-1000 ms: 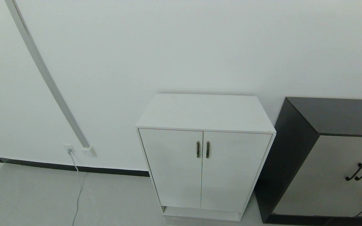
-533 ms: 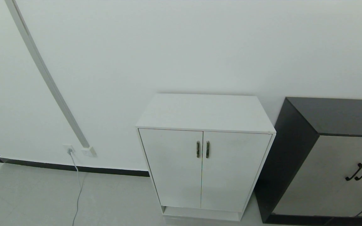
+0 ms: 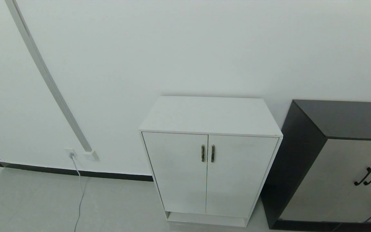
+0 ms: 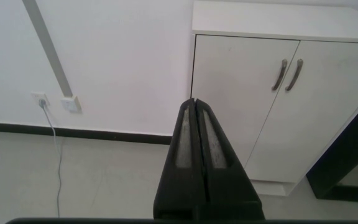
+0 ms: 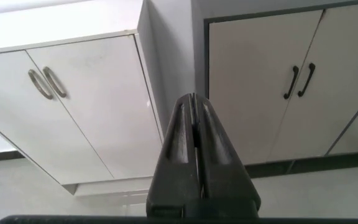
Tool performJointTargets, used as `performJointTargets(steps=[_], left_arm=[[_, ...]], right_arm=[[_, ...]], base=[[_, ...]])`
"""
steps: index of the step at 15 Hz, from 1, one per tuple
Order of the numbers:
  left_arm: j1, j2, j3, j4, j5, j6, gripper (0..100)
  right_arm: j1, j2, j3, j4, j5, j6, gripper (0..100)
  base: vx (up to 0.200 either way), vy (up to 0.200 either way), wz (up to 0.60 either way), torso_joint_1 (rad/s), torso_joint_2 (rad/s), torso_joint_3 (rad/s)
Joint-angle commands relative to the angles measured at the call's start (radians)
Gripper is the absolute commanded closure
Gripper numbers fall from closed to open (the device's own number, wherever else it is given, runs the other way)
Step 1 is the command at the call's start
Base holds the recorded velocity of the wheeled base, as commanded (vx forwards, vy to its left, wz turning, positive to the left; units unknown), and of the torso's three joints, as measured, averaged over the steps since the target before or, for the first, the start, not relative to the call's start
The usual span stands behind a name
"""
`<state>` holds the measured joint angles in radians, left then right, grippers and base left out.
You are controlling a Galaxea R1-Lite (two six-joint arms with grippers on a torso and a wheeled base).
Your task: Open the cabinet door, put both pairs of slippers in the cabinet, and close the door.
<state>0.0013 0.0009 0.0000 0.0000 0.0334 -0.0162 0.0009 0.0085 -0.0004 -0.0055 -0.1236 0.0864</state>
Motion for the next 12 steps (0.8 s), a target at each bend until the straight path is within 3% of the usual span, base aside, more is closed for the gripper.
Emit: performJointTargets(steps=[1, 12], left_arm=[[0.0, 0.001, 0.0, 0.0, 0.0, -0.001, 100], [0.0, 0.001, 0.0, 0.0, -0.003, 0.005, 100]], right_arm=[[0.001, -0.007, 0.0, -0.001, -0.001, 0.001, 100], [0.001, -0.007, 0.0, 0.001, 0.001, -0.008, 100]], base=[[0.0, 0.0, 0.0, 0.0, 0.0, 0.0], [0.0, 0.0, 0.0, 0.0, 0.0, 0.0]])
